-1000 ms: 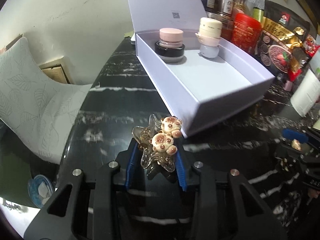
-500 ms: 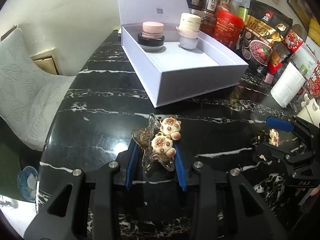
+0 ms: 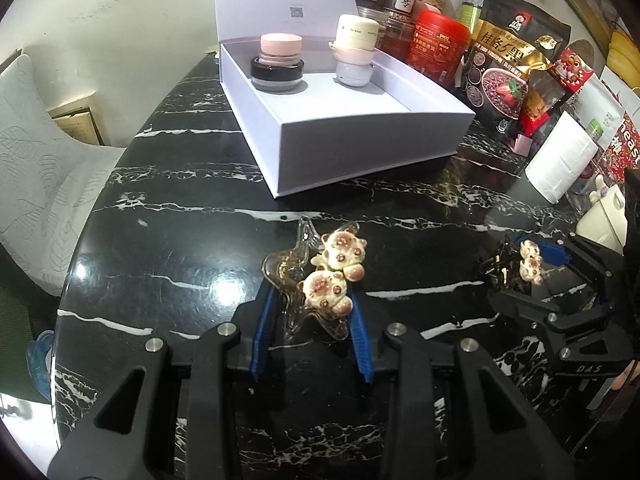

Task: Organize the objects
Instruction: 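Lift both bear hair clips and carry them toward the white box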

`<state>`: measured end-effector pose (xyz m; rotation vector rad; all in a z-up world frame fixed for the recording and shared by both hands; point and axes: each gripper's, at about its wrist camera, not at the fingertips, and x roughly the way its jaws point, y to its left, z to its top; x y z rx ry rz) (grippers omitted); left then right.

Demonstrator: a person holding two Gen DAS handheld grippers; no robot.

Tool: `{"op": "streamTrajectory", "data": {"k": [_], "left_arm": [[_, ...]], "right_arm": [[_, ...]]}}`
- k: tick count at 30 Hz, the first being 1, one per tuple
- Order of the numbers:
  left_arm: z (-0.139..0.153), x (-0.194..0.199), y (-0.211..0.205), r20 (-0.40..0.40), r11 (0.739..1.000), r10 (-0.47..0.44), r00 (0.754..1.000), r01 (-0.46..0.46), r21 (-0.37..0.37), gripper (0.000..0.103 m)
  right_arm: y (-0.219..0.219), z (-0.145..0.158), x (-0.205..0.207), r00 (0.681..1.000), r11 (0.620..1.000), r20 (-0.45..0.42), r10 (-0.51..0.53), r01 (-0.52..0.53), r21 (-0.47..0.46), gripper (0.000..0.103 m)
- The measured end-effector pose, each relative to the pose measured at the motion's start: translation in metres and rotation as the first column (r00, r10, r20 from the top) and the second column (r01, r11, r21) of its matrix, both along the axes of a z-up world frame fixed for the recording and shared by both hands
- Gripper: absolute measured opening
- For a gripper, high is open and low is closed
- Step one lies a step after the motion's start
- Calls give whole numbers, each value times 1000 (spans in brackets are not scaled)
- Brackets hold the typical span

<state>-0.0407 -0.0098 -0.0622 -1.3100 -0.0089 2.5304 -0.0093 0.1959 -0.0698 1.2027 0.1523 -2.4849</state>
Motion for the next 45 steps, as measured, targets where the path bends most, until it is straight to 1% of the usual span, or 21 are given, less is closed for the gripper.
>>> {"op": "streamTrajectory", "data": {"k": [1,3,6,14,18,21,29,39,45], "left_arm": [[0,0,1,0,1000,-1,1000,1,-1,33],[0,1,1,2,1000,-1,1000,1,-1,33],[1,2,2,5,1000,-1,1000,1,-3,33],[9,1,8,19,1000,2,1000,-2,-22,33],[15,0,11,17,1000,0,1000,0,-7,33],[22,1,13,3,1000,-4,1000,4,-3,33],[43,3,18,-34,1000,-15,999,14,-19,33],[72,-4,22,-62,999,-19,998,16,-48,33],[88,-13,25,-78,998,-18,997,14,-63,33]], "right_arm": [[0,-1,0,1000,1000,5,3,-3,-2,74],[-1,-2,2,1000,1000,4,11,-11,-11,65],[-2,-2,3,1000,1000,0,15,-15,-8,64],[0,8,6,999,999,-19,31,-32,-36,64],[1,12,4,999,999,-17,36,-37,-38,64],[2,16,3,999,999,-20,35,-36,-38,64],[3,28,4,998,998,-40,52,-54,-37,64],[-5,55,-1,992,996,-86,92,-93,-14,64],[-9,69,-9,989,993,-95,111,-113,-17,64]]}}
